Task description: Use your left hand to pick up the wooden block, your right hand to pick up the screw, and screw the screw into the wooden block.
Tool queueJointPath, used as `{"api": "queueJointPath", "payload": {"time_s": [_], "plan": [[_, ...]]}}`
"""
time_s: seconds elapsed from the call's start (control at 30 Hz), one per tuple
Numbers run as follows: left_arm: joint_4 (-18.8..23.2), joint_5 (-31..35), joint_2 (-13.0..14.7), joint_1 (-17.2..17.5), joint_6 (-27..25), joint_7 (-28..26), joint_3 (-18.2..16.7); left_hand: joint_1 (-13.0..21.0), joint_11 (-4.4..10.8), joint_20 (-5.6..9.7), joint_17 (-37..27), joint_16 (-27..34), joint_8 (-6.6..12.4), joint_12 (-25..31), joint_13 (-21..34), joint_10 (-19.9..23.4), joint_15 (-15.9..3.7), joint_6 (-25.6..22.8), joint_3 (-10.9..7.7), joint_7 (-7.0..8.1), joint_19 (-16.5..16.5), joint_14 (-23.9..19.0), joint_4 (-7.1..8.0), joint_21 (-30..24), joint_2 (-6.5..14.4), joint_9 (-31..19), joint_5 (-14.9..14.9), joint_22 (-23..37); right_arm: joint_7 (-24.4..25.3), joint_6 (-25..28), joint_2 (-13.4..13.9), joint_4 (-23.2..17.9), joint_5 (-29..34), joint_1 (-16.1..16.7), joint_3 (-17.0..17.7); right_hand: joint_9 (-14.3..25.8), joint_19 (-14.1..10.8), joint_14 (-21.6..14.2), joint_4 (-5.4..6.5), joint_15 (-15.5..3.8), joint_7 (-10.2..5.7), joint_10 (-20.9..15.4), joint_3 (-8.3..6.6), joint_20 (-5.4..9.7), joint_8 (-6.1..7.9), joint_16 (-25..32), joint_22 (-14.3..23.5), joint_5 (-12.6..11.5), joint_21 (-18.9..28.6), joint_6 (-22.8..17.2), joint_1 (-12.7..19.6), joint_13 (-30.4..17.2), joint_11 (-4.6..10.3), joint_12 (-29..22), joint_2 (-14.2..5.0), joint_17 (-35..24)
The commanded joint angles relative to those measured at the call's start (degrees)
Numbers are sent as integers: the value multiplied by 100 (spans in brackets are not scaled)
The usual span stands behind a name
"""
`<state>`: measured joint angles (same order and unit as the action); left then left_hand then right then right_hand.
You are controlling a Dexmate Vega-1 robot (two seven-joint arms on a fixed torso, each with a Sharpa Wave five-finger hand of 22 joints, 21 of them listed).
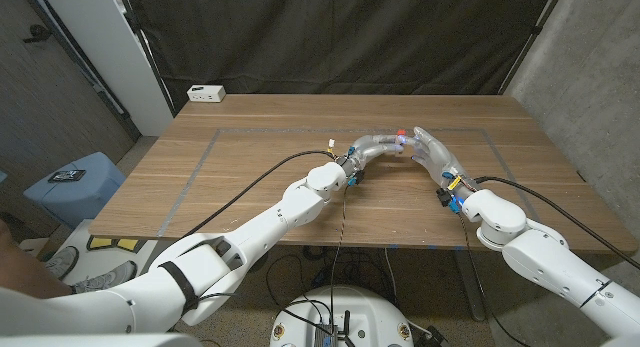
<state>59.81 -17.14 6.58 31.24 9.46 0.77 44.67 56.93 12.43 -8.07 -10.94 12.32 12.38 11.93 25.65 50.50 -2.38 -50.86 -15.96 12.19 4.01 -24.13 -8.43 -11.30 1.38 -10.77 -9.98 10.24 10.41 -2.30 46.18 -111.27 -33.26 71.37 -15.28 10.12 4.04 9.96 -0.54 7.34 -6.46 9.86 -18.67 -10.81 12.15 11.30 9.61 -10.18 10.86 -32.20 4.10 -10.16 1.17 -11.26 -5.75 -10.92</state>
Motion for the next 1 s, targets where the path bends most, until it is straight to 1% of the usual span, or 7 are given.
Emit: {"api": "queueJointPath", "payload": {"time_s": [0.03, 0.27, 0.37, 0.63, 0.73, 0.83, 1.0], "plan": [[-24, 8, -15, -1, 24, -18, 1, -52, 18, 27, -11, 24, 43, 151, 24, 123, -391, -148, -11, 13, 6, -74, 26, -38, -2, -12, -31, 21, -73, -107, -77, 102, 8, -74, -82, 7, -58, 1059, 1, -63, -31, 480, -60, -17, 66, 39, 19, -34, 26, -124, -30, -14, 65, -47, -149, -17], [-27, 7, -13, 0, 35, -18, -3, -88, 17, 33, -12, 26, 63, 160, 28, 170, -396, -224, 3, 8, 6, -95, 34, -37, -29, -11, -39, 21, 29, -150, -78, 63, 20, 13, -21, 11, -94, 1006, -3, -77, -66, 337, -72, 4, 96, 50, 19, -32, 33, -332, -22, -15, 81, -82, -146, -15], [-47, 13, -18, -10, 54, -7, 1, -100, 17, 30, -12, 28, 51, 161, 29, 182, -391, -208, 8, 18, 7, -102, 37, -37, -37, -11, -41, 21, 93, -142, -77, 28, 9, 60, 25, 13, -150, 944, -20, -69, -18, 212, -87, 0, 127, 59, 19, -31, 46, -532, -2, -15, 73, -106, -137, -8], [-57, 19, -16, -25, 63, 15, 6, -134, 18, 23, -18, 23, 28, 149, 24, 177, -378, -171, 15, 26, 6, -90, 53, -36, -35, -11, -42, 21, 312, -124, -106, -53, 30, 176, 143, 14, -280, 808, -54, -55, 44, -7, -110, -4, 149, 84, 18, -29, 72, -803, 33, -13, 29, -139, -114, 2], [-39, 24, -9, -24, 50, 12, 6, -149, 18, 17, -22, 24, 25, 145, 24, 175, -376, -172, 15, 26, 8, -89, 64, -36, -21, -11, -41, 21, 371, -109, -121, -68, 32, 198, 178, 14, -352, 739, -73, -32, 58, -133, -117, -7, 139, 97, 17, -28, 88, -865, 48, -13, -9, -166, -97, 6], [-31, 22, -3, -25, 42, 24, 9, -153, 18, 14, -22, 25, 18, 138, 19, 170, -377, -160, 17, 26, 8, -92, 64, -36, -24, -11, -41, 21, 414, -102, -139, -70, 44, 204, 199, 12, -472, 656, -107, -27, 136, -277, -131, -13, 139, 103, 15, -27, 109, -1009, 76, -9, -48, -180, -74, 13], [2, 33, 11, -15, 27, 19, 15, -165, 19, 13, -26, 24, 10, 120, 9, 153, -376, -150, 19, 12, 8, -86, 69, -36, -16, -12, -38, 21, 423, -131, -161, -39, 64, 205, 222, 10, -505, 621, -120, -19, 123, -321, -134, -21, 91, 103, 14, -26, 107, -965, 84, -8, -65, -176, -62, 13]]}}
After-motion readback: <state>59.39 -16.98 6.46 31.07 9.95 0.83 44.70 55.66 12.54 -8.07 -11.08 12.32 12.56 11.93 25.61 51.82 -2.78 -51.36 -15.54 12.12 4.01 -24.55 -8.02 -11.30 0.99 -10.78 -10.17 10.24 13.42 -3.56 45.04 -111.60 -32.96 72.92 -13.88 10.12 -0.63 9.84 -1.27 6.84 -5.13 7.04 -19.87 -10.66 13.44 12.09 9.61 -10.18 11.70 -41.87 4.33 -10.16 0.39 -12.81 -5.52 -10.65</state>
